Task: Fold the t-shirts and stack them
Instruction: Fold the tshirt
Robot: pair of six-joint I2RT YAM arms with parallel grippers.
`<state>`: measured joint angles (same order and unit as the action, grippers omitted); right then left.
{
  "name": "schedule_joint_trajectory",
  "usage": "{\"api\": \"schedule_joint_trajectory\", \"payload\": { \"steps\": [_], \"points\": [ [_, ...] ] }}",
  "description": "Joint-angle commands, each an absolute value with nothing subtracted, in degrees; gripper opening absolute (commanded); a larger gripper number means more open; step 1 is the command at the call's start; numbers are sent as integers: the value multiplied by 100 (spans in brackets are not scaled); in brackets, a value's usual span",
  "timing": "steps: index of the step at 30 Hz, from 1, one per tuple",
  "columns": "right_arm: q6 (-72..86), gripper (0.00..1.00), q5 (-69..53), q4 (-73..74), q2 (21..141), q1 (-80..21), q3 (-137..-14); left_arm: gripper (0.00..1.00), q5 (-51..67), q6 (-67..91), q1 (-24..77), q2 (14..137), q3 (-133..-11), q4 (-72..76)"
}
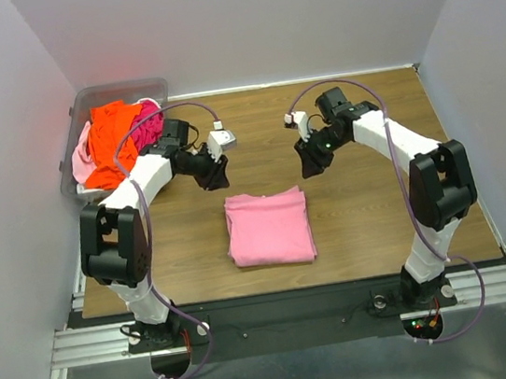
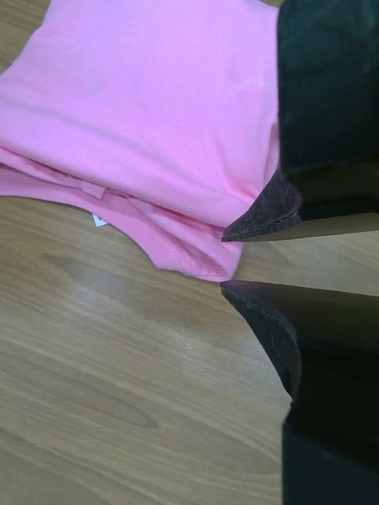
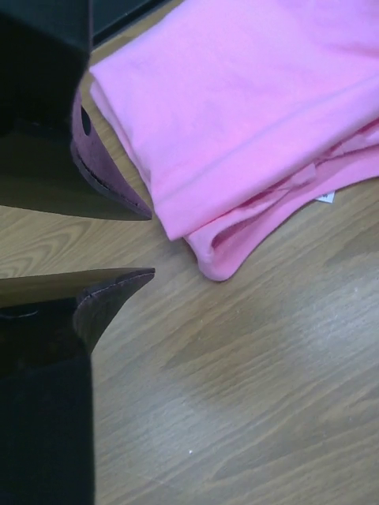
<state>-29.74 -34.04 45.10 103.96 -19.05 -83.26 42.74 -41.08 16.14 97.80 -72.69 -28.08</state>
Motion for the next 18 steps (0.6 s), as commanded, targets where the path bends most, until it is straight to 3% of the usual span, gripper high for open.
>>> {"api": "schedule_joint_trajectory", "payload": {
  "steps": [1,5,9,13,18],
  "points": [
    [-2769,31,-4015,4535,10074,-1934,-8227,38,4806,-4357,1669,9545,-7375,-3137],
    [-2654,25,-4893,4614,9800,-2135,-7579,36,5176,-4633,1916,9519,-7094,-3595],
    [-2540,27,-4642,4404,9975,-2303,-7461,36,5081,-3956,1934,9475,-6531,-2849],
    [-2400,31,-4281,4105,10186,-2303,-8065,39,4844,-4262,2152,9466,-6767,-2874],
    [-2014,30,-4657,4096,11073,-2285,-9200,40,4605,-4560,2610,9544,-6847,-2540]
  ]
}}
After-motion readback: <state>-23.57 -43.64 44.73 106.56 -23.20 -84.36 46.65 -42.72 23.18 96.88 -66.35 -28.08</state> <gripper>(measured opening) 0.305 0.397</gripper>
